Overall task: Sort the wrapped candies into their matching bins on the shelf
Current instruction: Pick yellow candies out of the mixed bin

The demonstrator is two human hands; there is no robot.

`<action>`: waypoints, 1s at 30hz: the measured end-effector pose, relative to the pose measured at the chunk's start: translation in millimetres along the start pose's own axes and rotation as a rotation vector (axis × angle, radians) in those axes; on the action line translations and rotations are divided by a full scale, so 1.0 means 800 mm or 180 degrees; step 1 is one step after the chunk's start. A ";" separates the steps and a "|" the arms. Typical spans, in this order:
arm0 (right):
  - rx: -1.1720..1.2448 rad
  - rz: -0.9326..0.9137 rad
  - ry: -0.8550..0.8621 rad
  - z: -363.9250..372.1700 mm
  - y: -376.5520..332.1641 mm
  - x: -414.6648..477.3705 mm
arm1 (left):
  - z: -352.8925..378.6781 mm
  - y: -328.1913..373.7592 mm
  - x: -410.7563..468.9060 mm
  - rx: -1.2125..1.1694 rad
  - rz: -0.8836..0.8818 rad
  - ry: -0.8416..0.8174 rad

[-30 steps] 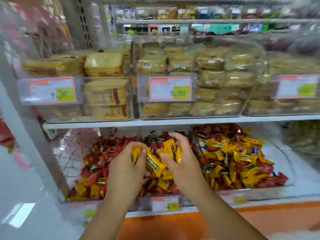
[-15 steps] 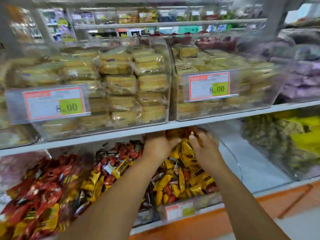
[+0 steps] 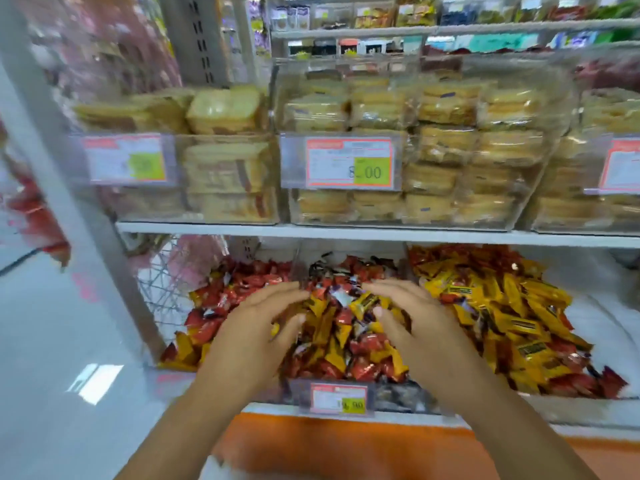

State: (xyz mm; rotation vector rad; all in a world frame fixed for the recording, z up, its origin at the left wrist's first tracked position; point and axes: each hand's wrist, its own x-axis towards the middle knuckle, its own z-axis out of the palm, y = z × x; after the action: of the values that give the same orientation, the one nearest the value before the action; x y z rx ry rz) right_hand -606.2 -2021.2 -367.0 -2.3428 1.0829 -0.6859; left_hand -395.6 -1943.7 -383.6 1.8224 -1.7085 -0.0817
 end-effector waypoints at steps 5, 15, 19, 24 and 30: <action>-0.0143 -0.0353 -0.0638 0.075 -0.065 0.028 | -0.047 -0.102 -0.060 0.0180 -0.0544 0.0259; -0.1724 -0.0337 -0.1622 0.180 -0.122 0.104 | -0.068 -0.170 -0.085 -0.0003 -0.0751 -0.0089; -0.2606 -0.0157 -0.1704 0.211 -0.127 0.110 | -0.059 -0.169 -0.083 0.0059 -0.0830 -0.0277; -0.2369 -0.0172 -0.1527 0.224 -0.121 0.119 | -0.057 -0.175 -0.079 0.0172 -0.0886 -0.0392; -0.1859 -0.0207 -0.1892 0.222 -0.118 0.118 | -0.057 -0.173 -0.077 0.0196 -0.0965 -0.0359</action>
State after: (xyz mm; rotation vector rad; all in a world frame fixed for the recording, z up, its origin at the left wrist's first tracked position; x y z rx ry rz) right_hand -392.2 -2005.1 -424.2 -2.7871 1.0095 0.3667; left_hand -262.9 -1874.6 -435.9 2.1474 -1.5094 -0.2647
